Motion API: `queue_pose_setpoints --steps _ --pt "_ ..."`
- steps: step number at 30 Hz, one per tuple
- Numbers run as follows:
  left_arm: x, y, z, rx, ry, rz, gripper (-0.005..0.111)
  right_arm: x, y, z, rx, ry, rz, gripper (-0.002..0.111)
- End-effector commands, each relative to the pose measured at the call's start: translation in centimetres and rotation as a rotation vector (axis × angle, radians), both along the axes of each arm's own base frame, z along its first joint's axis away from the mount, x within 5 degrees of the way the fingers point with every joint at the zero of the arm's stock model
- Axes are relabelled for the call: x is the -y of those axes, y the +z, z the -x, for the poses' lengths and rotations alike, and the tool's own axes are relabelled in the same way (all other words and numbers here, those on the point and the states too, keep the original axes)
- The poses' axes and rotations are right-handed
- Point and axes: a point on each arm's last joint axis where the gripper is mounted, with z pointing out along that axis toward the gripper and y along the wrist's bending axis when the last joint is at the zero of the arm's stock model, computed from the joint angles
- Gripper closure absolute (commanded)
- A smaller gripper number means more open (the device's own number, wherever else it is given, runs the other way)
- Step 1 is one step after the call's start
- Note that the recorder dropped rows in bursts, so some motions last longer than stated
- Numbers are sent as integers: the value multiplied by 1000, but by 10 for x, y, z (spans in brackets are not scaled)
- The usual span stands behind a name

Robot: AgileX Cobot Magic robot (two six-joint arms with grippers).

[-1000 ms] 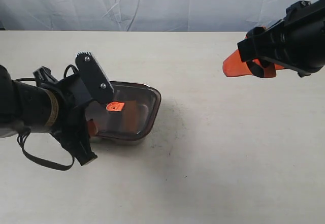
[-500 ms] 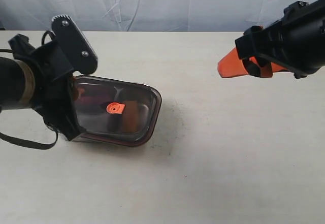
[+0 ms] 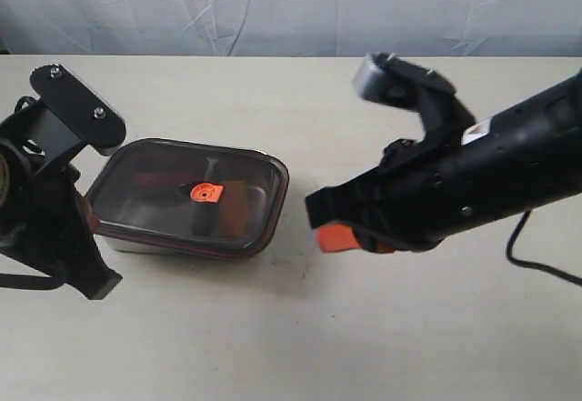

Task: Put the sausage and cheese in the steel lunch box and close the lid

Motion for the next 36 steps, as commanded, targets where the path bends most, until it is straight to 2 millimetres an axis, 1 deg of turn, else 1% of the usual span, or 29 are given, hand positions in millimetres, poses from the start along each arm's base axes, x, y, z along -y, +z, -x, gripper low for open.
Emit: queue_pose_setpoints --steps 1,7,10,15,27,36 --pt "-2 2 2 -6 3 -13 106 -30 -26 0 -47 53 47 109" --pt "-7 2 2 -4 4 -68 106 -61 -56 -3 -130 123 129 109" --pt "-7 2 1 2 2 -73 106 -72 -69 -4 -160 155 161 109" --pt "-7 2 0 12 -2 -83 106 -82 -84 -12 -177 150 186 109" --pt "-8 3 0 20 -2 -91 106 -104 -94 -31 -157 139 183 109" --pt "-8 3 0 20 -2 -91 106 -104 -96 -35 -112 132 191 109"
